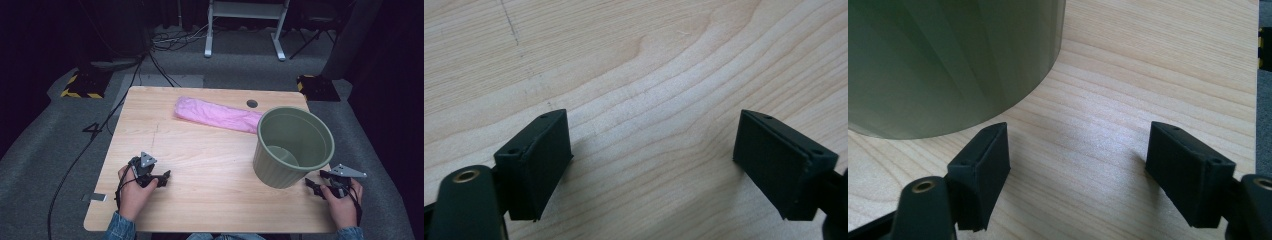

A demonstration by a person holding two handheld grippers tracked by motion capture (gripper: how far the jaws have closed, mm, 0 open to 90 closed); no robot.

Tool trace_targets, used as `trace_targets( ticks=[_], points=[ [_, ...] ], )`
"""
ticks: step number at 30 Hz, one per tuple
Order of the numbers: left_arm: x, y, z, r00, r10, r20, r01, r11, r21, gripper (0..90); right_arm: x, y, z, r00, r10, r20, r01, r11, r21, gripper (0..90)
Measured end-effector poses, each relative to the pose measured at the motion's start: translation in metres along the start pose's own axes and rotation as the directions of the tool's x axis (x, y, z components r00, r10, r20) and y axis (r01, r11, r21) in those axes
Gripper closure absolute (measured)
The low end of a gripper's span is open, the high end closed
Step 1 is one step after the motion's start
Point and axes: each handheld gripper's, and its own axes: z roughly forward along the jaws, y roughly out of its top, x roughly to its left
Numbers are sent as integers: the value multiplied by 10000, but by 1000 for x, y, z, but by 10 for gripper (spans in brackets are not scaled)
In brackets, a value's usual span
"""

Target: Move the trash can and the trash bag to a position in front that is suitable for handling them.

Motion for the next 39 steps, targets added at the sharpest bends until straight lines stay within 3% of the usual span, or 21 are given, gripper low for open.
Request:
trace_targets(
  ticks=[5,8,10,15,19,21,26,30,35,39],
  points=[
    [1,5,2,10000,72,27,-72,10000,33,203,-2,7,-7,9993,-197,330,211,9989,-428,276],
    [2,10,4,10000,43,28,-44,9999,119,207,-6,11,-10,9974,13,715,35,9977,-675,324],
    [5,15,4,9998,104,158,-106,9999,129,203,-17,15,-11,9944,519,926,-464,9971,-600,306],
    [6,30,-1,9984,536,182,-530,9980,-343,213,-29,31,-18,9960,761,475,-725,9946,-737,268],
    [5,35,-3,9969,738,257,-729,9966,-372,217,-33,41,-17,9970,760,108,-751,9948,-681,299],
    [5,39,-4,9962,792,353,-772,9956,-531,231,-36,52,-11,9988,489,-32,-490,9963,-706,299],
    [1,45,-4,9947,977,308,-953,9930,-702,229,-37,60,-1,9998,213,-41,-216,9961,-851,294],
    [-6,48,-6,9908,1284,433,-1255,9900,-649,221,-26,66,8,9995,-277,-126,264,9953,-937,341],
    [-11,51,-4,9908,1221,580,-1178,9904,-730,203,-15,72,15,9982,-591,-80,583,9953,-772,341],
    [-16,53,-1,9898,1205,761,-1135,9895,-900,206,11,86,27,9889,-1240,-820,1171,9895,-847,326]
  ],
)
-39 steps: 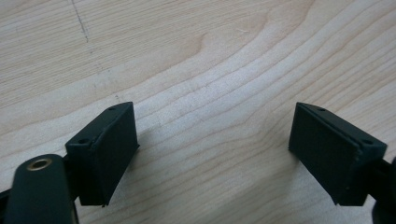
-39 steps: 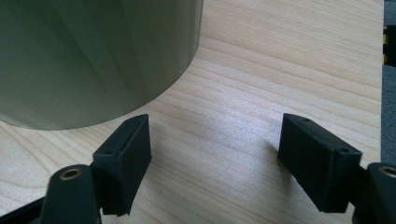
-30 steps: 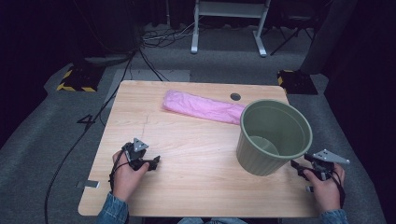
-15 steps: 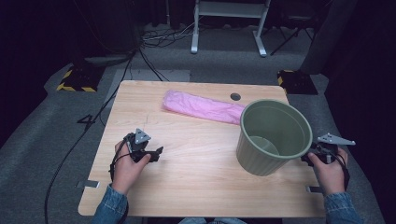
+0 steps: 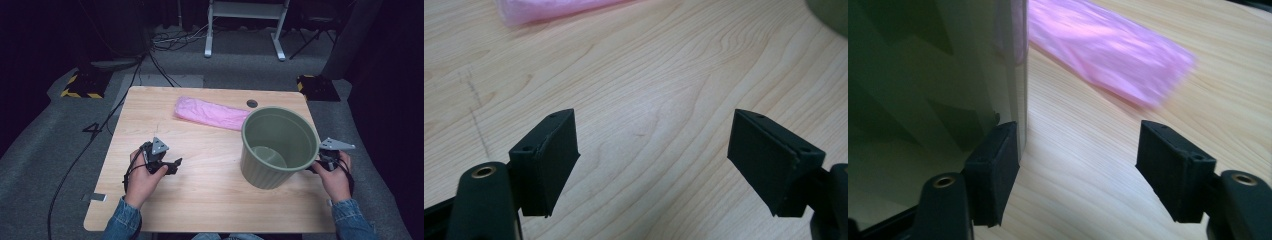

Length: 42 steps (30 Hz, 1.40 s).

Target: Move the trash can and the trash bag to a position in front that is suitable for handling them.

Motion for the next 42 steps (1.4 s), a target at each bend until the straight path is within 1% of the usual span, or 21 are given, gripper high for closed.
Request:
trace_targets(
  ticks=[1,3,4,5,7,8,9,12,15,19,20,21,23,24,26,28,31,33,37,40,42],
  points=[
    [-2,1,2,9996,-257,-62,253,9976,-649,209,5,3,4,9998,-162,-100,162,9999,-55,327],
    [-3,1,4,9992,-392,-26,389,9963,-772,212,10,6,7,9994,-269,-227,266,9996,-135,327],
    [-5,2,6,9992,-407,47,409,9963,-759,213,20,11,16,9974,-440,-579,422,9986,-316,326],
    [-10,4,11,9993,-290,241,306,9973,-666,214,26,13,21,9959,-500,-755,475,9983,-347,326],
    [-12,5,14,9994,-175,303,193,9979,-626,214,31,15,25,9944,-593,-872,565,9978,-350,326],
    [-15,6,17,9993,-107,353,127,9983,-565,215,41,18,33,9906,-802,-1106,770,9965,-330,326],
    [-18,7,20,9992,-56,401,76,9987,-505,215,41,18,33,9906,-802,-1106,770,9965,-330,326],
    [-25,10,29,9987,-203,463,229,9982,-556,214,53,23,42,9848,-783,-1552,720,9963,-459,325],
    [-31,16,36,9981,-104,601,140,9981,-592,211,67,26,53,9733,-928,-2102,840,9952,-503,315],
    [-34,19,50,9982,-167,575,208,9972,-712,216,70,31,60,9739,-964,-2055,882,9949,-487,317],
    [-35,19,54,9981,-162,593,210,9965,-813,229,69,34,66,9786,-642,-1956,537,9968,-586,322],
    [-36,20,57,9979,-119,636,172,9962,-848,232,68,35,70,9795,-523,-1944,412,9973,-606,328],
    [-39,22,59,9976,50,690,8,9965,-830,271,69,36,76,9805,-583,-1878,491,9974,-528,357],
    [-43,25,58,9972,466,587,-423,9965,-725,312,71,37,77,9803,-603,-1882,525,9976,-462,380],
    [-45,25,54,9964,423,734,-387,9980,-502,419,74,36,78,9785,-736,-1928,664,9968,-435,395],
    [-46,24,53,9963,464,723,-434,9982,-419,416,76,35,77,9778,-769,-1947,710,9968,-369,395],
    [-51,20,46,9933,861,765,-854,9963,-133,413,85,33,70,9760,-1045,-1910,1027,9945,-193,404],
    [-55,12,36,9903,1009,952,-1018,9948,48,377,98,30,62,9688,-1391,-2050,1423,9898,11,402],
    [-57,2,24,9875,905,1289,-939,9954,206,327,114,24,54,9554,-1586,-2490,1686,9855,194,359],
    [-56,-4,18,9855,781,1505,-813,9966,154,299,120,23,50,9540,-1508,-2590,1632,9862,269,336],
    [-54,-5,16,9869,511,1533,-517,9987,-1,266,122,24,50,9507,-1594,-2659,1729,9846,278,302]
  ],
)
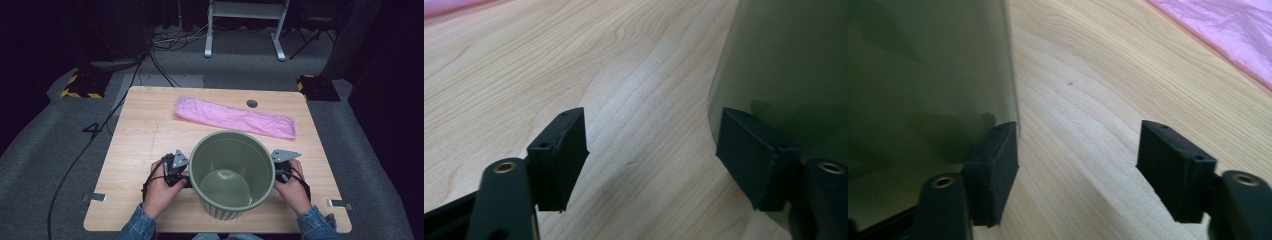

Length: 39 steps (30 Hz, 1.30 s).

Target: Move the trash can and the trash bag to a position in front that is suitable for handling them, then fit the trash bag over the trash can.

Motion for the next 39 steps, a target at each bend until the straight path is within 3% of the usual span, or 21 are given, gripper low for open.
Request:
trace_targets(
  ticks=[4,5,7,11,14,15,16,17,23,26,27,32,34,35,39],
  points=[
    [4,-1,-2,9994,70,-333,-72,10000,-67,252,-16,-2,-1,9995,282,108,-282,9996,17,276],
    [5,-2,-2,9994,49,-340,-51,10000,-71,251,-26,-4,-3,9985,477,267,-479,9988,76,273],
    [8,-4,-3,9994,-102,-345,99,9999,-64,250,-31,-4,-4,9981,516,348,-520,9986,83,269],
    [14,-8,-7,9972,4,-749,4,9999,103,245,-57,-2,-6,9944,636,849,-648,9978,115,229],
    [19,-10,-9,9955,55,-946,-35,9998,210,244,-68,-1,-4,9926,830,886,-840,9964,84,217],
    [21,-12,-11,9946,66,-1035,-40,9997,257,244,-80,0,-2,9891,1107,972,-1113,9938,6,198],
    [23,-13,-11,9936,69,-1126,-36,9996,293,244,-80,0,-2,9891,1107,972,-1113,9938,6,198],
    [27,-16,-12,9925,16,-1221,26,9994,342,243,-91,-1,0,9861,1316,1016,-1323,9912,6,191],
    [37,-24,-8,9929,-252,-1166,303,9987,421,247,-115,-3,7,9794,1673,1134,-1688,9856,35,178],
    [40,-27,-7,9924,-271,-1202,331,9983,477,248,-131,-3,12,9741,1633,1566,-1663,9861,59,190],
    [41,-28,-7,9922,-241,-1222,301,9984,478,248,-141,-4,16,9683,1748,1783,-1777,9841,1,189],
    [45,-33,-8,9911,-347,-1285,423,9975,571,248,-154,-5,25,9680,1440,2057,-1537,9876,319,197],
    [46,-34,-8,9909,-427,-1278,506,9969,596,246,-160,-6,30,9650,1588,2086,-1701,9847,372,199],
    [46,-34,-8,9909,-407,-1282,484,9972,574,246,-163,-8,33,9602,1881,2066,-2008,9787,418,200],
    [47,-35,-9,9908,-467,-1268,542,9969,568,247,-163,-11,33,9584,1986,2050,-2080,9778,252,201]
  ],
)
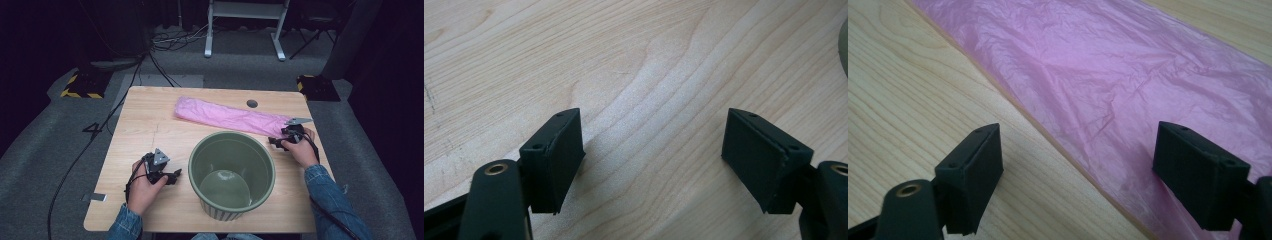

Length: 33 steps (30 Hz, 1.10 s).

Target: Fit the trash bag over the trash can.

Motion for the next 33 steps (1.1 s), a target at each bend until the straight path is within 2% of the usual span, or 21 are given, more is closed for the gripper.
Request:
trace_targets(
  ticks=[2,3,5,6,7,11,12,17,18,20,21,25,28,30,32,33],
  points=[
    [0,0,0,10000,11,20,-11,10000,2,248,3,-1,-4,9999,117,-65,-116,9998,181,202],
    [0,0,0,10000,20,19,-20,10000,-2,248,8,-3,-10,10000,36,-41,-33,9987,502,206],
    [0,0,0,10000,31,24,-31,10000,-13,248,11,-5,-14,10000,-81,-41,84,9979,645,208],
    [0,1,0,10000,76,22,-76,10000,6,248,18,-11,-21,9999,-144,21,142,9966,810,211],
    [-1,1,1,10000,75,19,-75,10000,-13,248,18,-11,-21,9999,-144,21,142,9966,810,211],
    [-2,1,1,10000,97,14,-97,10000,6,248,39,-34,-43,9998,-179,-7,179,9976,674,210],
    [-2,1,1,9999,118,2,-118,9999,-17,248,39,-34,-43,9998,-179,-7,179,9976,674,210],
    [-4,2,2,9998,195,18,-195,9998,-7,248,58,-54,-69,9996,-258,-113,268,9943,1030,211],
    [-5,2,2,9998,178,50,-178,9998,17,248,64,-63,-78,9997,-225,-59,230,9945,1019,211],
    [-6,2,2,9998,175,102,-175,9998,29,248,67,-68,-82,9997,-233,-10,233,9951,961,211],
    [-6,2,2,9998,148,118,-148,9999,21,248,74,-75,-90,9999,-161,45,155,9951,980,211],
    [-7,2,2,9997,202,138,-203,9998,41,248,85,-85,-104,9999,-23,163,2,9918,1276,217],
    [-8,2,2,9996,227,162,-228,9997,26,249,99,-96,-121,9999,-124,50,114,9854,1701,247],
    [-8,2,2,9997,165,190,-166,9999,46,249,102,-98,-125,9999,-114,-23,116,9833,1817,265],
    [-8,2,2,9997,109,220,-110,9999,37,246,105,-98,-130,9986,-286,-435,369,9783,2039,311],
    [-7,2,2,9997,103,222,-104,9999,44,246,105,-96,-131,9978,-314,-581,424,9794,1977,296]
  ],
)
